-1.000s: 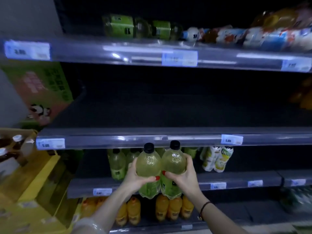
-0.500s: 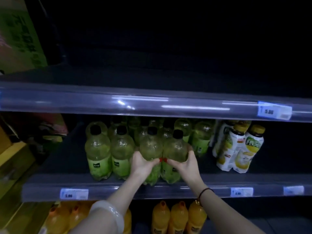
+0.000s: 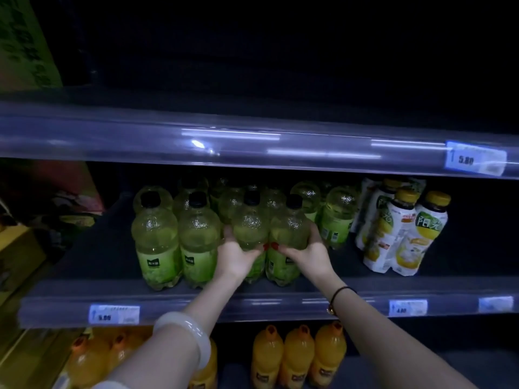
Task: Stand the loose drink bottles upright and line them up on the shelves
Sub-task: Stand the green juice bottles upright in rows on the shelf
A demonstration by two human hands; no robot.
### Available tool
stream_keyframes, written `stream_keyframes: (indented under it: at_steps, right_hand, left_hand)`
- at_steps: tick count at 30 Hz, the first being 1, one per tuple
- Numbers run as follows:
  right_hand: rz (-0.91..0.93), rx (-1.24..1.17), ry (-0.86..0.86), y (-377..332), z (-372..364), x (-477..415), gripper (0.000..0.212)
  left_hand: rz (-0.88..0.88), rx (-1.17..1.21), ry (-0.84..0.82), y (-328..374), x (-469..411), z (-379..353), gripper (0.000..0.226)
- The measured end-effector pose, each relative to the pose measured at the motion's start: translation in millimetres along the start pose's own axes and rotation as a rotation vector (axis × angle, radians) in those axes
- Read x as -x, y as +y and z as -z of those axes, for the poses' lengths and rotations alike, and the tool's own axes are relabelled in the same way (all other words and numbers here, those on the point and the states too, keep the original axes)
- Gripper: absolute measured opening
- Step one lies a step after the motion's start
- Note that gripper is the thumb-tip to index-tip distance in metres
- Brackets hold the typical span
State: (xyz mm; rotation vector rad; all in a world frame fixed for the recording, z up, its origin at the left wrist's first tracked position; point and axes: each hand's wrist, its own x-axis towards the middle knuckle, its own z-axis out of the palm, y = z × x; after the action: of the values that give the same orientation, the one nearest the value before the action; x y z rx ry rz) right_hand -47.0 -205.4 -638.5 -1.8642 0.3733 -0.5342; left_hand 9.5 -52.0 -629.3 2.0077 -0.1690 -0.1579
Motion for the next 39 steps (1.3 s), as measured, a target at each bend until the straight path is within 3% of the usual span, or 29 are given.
stream_keyframes:
  at_steps: [3,6,8,11,12,15,19,27,31,39]
  right_hand:
    - [-0.079,0.097,-0.013,-5,2,5,0.098]
    - [-0.083,0.302,0.069,-17,0,14,0.113]
    - [0.010,0.482,0.189,-32,1,24,0.083]
    - [0.330,0.655,0.238,-62,6,39,0.024]
    - [0.407,0.648,0.212,-74,8,43,0.017]
    - [0.511,0.585,0.097,-125,16,51,0.028]
    - [0.579,0.613,0.052,-212,35,60,0.027]
    - [0.638,0.462,0.212,-440,79,32,0.033]
    - [0.592,0.436,0.144,-528,100,-10,0.041]
    - [0.419,0.556,0.052,-581,100,-128,0.059]
  left_hand:
    - [-0.020,-0.050,0.068,2,3,-1,0.083]
    - [-0.204,-0.042,0.182,13,16,1,0.088]
    - [-0.341,-0.118,0.253,23,29,6,0.075]
    - [-0.564,-0.254,0.286,36,44,16,0.039]
    - [-0.599,-0.246,0.245,45,48,23,0.030]
    - [-0.639,-0.194,0.105,83,61,52,0.021]
    - [-0.671,-0.205,0.095,144,80,106,0.009]
    - [-0.806,-0.119,0.226,344,86,240,0.027]
    - [-0.758,-0.031,0.193,437,54,288,0.049]
    - [-0.679,0.020,0.083,515,-39,318,0.067]
